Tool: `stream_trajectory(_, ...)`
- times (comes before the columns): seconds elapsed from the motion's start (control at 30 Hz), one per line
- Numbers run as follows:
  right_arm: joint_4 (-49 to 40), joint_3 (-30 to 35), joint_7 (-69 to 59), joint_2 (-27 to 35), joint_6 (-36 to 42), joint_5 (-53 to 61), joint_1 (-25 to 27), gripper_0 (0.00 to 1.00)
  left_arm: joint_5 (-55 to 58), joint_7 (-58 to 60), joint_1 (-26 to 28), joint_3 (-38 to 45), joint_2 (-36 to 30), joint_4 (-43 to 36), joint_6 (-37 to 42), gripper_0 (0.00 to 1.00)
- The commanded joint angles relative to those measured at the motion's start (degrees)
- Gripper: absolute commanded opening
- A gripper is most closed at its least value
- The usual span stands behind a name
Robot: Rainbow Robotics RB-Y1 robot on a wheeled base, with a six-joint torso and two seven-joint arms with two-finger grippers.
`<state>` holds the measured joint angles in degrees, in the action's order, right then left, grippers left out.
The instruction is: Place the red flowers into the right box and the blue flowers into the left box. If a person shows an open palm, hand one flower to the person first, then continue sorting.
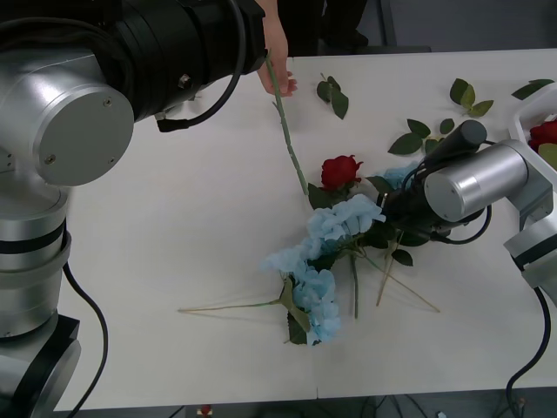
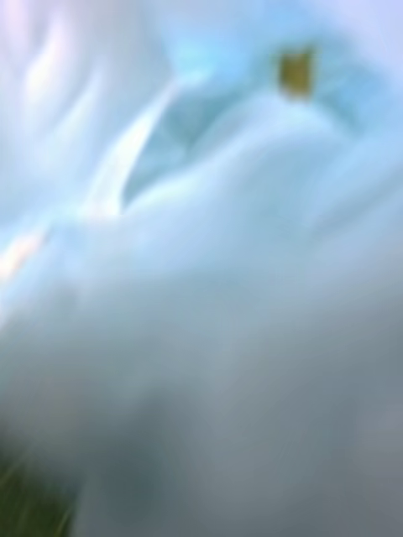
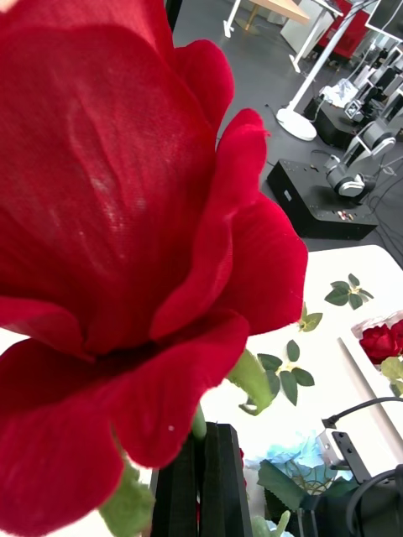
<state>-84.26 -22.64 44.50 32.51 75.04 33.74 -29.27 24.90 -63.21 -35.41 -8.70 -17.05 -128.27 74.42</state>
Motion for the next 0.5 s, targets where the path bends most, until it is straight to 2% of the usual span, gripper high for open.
stream_trajectory(0.03,1.8,-1.4,-1.1,-1.0,-1.7,-0.7,-3.0,0.99,-0.5,2.1,0.3,-0.8,-1.1,-1.5,-0.9,0.00)
stream_trajectory(0.17,1.9,-1.4,-1.2,-1.0,-1.7,-1.3,-3.0,0.97,-0.5,2.1,0.3,-0.8,-1.1,-1.5,-0.9,0.00)
stream_trajectory(0.23,1.9,-1.4,-1.0,-1.0,-1.7,-1.3,-3.0,0.79,-0.5,2.1,0.3,-0.8,-1.1,-1.5,-0.9,0.00)
stream_trajectory(0.27,1.9,-1.4,-1.0,-1.0,-1.7,-1.4,-3.0,0.73,-0.5,2.1,0.3,-0.8,-1.1,-1.5,-0.9,0.00)
stream_trajectory(0.3,1.9,-1.4,-1.2,-1.0,-1.6,-1.5,-3.0,0.64,-0.5,2.1,0.3,-0.8,-1.1,-1.5,-0.9,0.00)
stream_trajectory(0.43,2.4,-1.4,-1.0,-1.0,-1.6,-1.8,-3.1,0.16,-0.5,2.1,0.3,-0.8,-1.1,-1.5,-0.9,0.00)
stream_trajectory(0.47,2.6,-1.4,-1.0,-1.0,-1.7,-1.8,-3.1,0.08,-0.5,2.1,0.3,-0.8,-1.1,-1.5,-0.9,0.00)
stream_trajectory(0.5,2.7,-1.4,-1.0,-1.0,-1.7,-1.8,-3.2,0.05,-0.5,2.1,0.3,-0.8,-1.1,-1.5,-0.9,0.00)
